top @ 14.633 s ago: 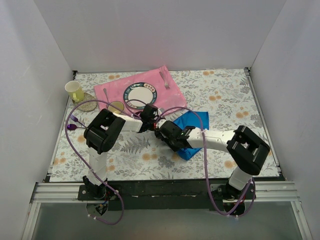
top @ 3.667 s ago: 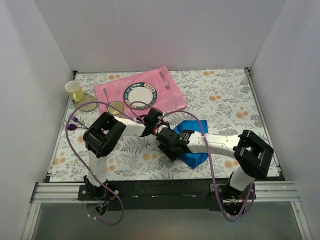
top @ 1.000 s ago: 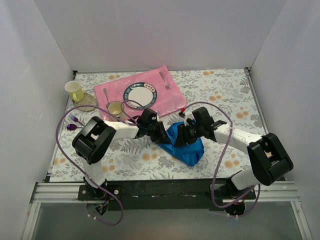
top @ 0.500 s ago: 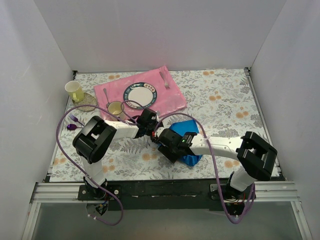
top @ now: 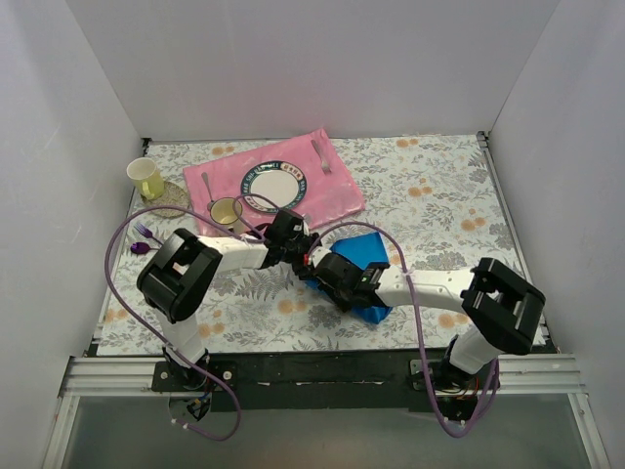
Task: Fold the napkin, place the utensils inside, and roll it up
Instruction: Roll the napkin with the utensil
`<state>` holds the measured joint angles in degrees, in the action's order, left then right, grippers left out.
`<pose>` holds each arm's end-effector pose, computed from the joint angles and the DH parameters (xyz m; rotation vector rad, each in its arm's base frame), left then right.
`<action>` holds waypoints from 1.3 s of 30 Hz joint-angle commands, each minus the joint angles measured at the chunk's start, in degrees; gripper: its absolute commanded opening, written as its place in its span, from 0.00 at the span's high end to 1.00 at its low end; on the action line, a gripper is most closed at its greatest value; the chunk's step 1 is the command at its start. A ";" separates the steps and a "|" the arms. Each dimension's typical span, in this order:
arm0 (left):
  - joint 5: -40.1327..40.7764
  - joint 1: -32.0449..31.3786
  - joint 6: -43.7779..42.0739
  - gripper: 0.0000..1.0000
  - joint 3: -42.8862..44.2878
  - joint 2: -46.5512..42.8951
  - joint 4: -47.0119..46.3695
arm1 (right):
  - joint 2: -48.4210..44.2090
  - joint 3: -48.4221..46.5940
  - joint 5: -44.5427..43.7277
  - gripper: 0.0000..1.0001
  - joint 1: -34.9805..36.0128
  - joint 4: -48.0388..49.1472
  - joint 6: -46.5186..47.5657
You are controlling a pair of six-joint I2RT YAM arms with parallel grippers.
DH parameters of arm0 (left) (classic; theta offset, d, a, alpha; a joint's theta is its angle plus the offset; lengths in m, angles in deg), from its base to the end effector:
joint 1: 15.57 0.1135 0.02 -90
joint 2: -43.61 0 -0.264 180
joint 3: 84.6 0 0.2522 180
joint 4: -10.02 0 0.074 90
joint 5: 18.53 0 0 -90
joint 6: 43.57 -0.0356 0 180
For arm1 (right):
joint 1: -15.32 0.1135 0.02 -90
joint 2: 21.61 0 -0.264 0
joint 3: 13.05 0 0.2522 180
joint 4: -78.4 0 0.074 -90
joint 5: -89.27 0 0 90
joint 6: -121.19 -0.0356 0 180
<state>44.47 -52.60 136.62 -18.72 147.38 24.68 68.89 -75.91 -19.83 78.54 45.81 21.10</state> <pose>0.2666 -0.2214 0.1311 1.0448 -2.5955 1.1444 0.1452 0.2618 0.1671 -1.0307 2.3146 0.0600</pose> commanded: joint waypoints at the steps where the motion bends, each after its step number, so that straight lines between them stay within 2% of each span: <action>1: 6.87 1.53 -3.62 0.57 2.45 -5.49 9.28 | -2.07 5.24 10.02 0.79 -4.85 6.24 -0.38; 2: 8.18 1.88 -4.23 0.54 3.59 -6.29 10.07 | -2.52 5.77 12.48 0.81 -5.82 7.22 -0.02; 6: 12.48 3.72 -5.64 0.44 8.08 -10.50 14.37 | -2.00 6.21 31.17 0.87 -13.37 10.13 1.82; 8: 13.64 3.81 -6.34 0.42 10.28 -12.35 15.78 | -1.38 5.86 35.16 0.91 -15.14 10.39 2.26; 14: 11.98 3.90 -5.38 0.42 10.99 -13.94 16.41 | 0.46 8.50 53.42 0.95 -24.01 16.62 -0.19; 17: 10.48 3.90 -3.80 0.42 8.54 -14.12 14.92 | 3.80 8.76 57.83 0.96 -27.27 18.30 -2.21; 18: 9.96 3.81 -3.62 0.43 7.83 -14.38 14.48 | 5.46 9.02 60.98 0.96 -28.84 21.70 -3.26; 22: 7.58 3.03 -1.69 0.51 5.45 -13.94 12.45 | 9.16 9.55 65.84 0.96 -32.01 25.85 -7.22; 27: 7.23 0.39 -0.37 0.55 3.78 -12.45 10.26 | 12.85 11.30 71.64 0.95 -35.27 32.01 -13.72; 39: 4.68 -0.76 2.35 0.66 -0.52 -4.63 3.32 | 14.97 12.01 72.79 0.93 -36.68 35.88 -17.86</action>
<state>50.68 -53.02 137.58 -16.25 141.83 31.17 83.27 -64.81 53.87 42.06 81.37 3.92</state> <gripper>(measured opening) 0.363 0.209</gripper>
